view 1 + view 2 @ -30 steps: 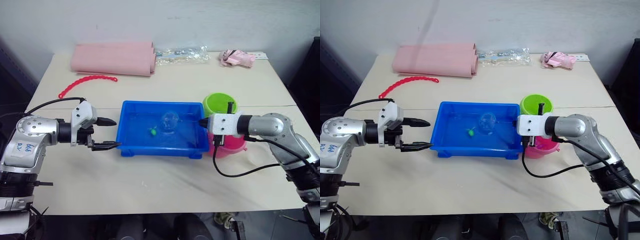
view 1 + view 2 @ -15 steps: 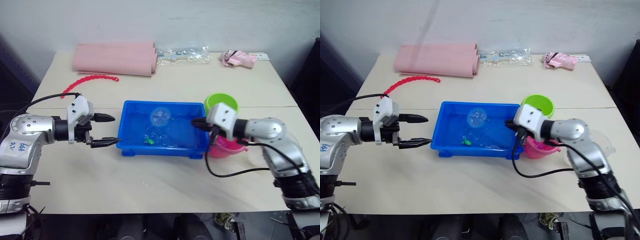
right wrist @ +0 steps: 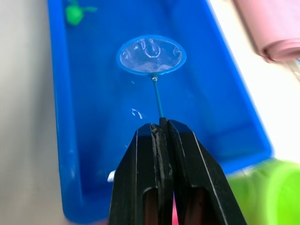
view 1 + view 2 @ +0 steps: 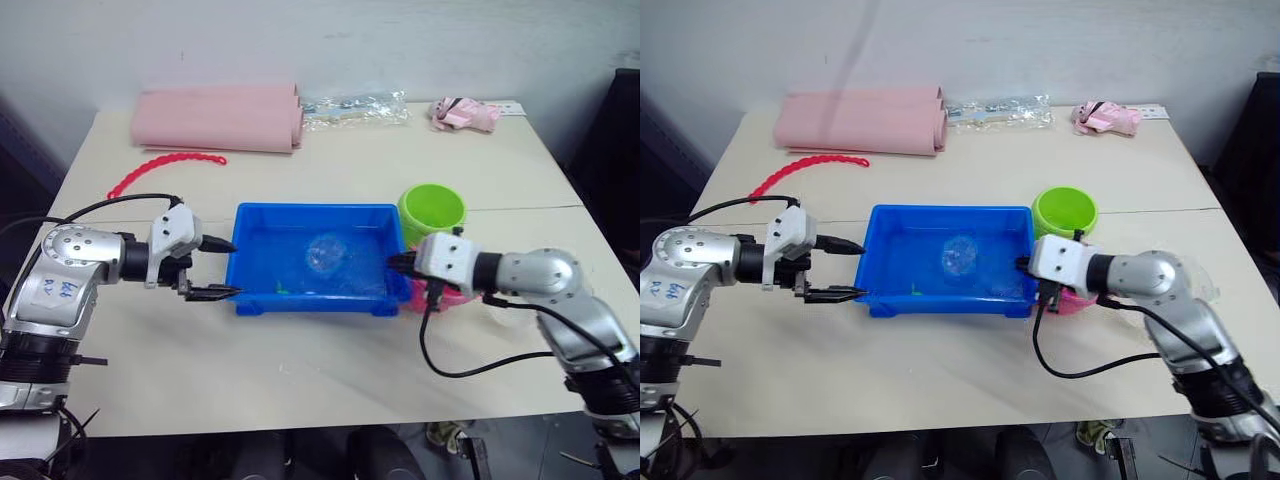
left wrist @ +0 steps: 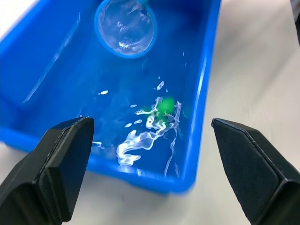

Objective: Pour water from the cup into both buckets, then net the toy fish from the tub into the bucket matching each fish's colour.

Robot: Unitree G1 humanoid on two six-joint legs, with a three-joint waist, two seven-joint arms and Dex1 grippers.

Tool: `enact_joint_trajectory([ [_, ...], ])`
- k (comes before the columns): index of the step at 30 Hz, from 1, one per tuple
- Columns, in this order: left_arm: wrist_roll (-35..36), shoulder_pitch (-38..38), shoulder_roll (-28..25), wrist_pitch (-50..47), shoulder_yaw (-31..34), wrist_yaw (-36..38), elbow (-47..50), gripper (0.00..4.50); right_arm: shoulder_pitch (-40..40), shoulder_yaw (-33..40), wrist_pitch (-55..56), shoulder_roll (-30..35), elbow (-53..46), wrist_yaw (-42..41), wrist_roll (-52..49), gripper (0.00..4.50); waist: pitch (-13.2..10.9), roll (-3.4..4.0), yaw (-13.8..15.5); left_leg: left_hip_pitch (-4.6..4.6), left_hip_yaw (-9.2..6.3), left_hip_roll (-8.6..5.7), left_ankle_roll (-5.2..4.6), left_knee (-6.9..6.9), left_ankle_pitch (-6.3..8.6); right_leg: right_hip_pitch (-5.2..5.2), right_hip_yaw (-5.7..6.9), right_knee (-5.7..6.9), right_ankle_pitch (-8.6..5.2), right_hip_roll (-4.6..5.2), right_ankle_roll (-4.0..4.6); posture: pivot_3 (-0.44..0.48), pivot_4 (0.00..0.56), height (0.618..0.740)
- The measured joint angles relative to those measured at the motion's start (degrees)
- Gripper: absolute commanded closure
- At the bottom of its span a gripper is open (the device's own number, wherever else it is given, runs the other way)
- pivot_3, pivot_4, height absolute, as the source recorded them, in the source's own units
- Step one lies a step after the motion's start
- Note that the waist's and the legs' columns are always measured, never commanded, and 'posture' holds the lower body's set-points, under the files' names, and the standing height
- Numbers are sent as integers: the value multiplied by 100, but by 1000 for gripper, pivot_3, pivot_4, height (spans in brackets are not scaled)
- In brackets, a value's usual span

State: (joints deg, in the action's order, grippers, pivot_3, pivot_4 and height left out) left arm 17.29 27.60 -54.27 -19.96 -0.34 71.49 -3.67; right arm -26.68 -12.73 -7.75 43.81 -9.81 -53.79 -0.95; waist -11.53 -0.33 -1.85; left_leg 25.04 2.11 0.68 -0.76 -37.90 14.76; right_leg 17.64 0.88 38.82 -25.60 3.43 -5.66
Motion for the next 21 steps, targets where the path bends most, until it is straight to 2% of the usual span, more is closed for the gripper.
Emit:
enact_joint_trajectory([
  [5, 59, -336, -206, -110, 185, 69, 165, 100, -215, -482, 1004, -307, 712, -69, 418, 4500, 0, 0, 34, -1, -8, -2, 0, -6, 0, -1, 3, 9, 0, 5, 0, 0, 150, 740],
  [8, 134, -427, -242, -252, 286, 54, 359, 100, -234, -499, 1075, -517, 830, -247, 280, 4500, 0, -2, 35, -1, -8, -5, -1, -7, 0, -8, 3, 6, 0, 8, 0, 0, 150, 740],
  [12, 212, -477, -251, -338, 402, 25, 529, 100, -223, -499, 841, -730, 822, -434, 35, 4500, 0, -1, 30, -3, -7, -4, 0, -5, 0, -7, 6, 7, 0, 6, 0, 0, 150, 740],
  [18, 286, -551, -251, -446, 469, -124, 572, 100, -265, -57, -820, -1060, 356, -400, -943, 4500, 0, -1, 27, -1, -7, -2, 1, -4, 0, -6, 6, 7, 0, 5, 0, 0, 150, 740],
  [21, 290, -533, -231, -452, 477, -188, 569, 100, -406, 163, -1223, -1051, 251, -344, -1115, 4500, 0, -1, 40, -2, -8, -3, 1, -5, 0, -7, 5, 7, 0, 6, 0, 0, 150, 740],
])
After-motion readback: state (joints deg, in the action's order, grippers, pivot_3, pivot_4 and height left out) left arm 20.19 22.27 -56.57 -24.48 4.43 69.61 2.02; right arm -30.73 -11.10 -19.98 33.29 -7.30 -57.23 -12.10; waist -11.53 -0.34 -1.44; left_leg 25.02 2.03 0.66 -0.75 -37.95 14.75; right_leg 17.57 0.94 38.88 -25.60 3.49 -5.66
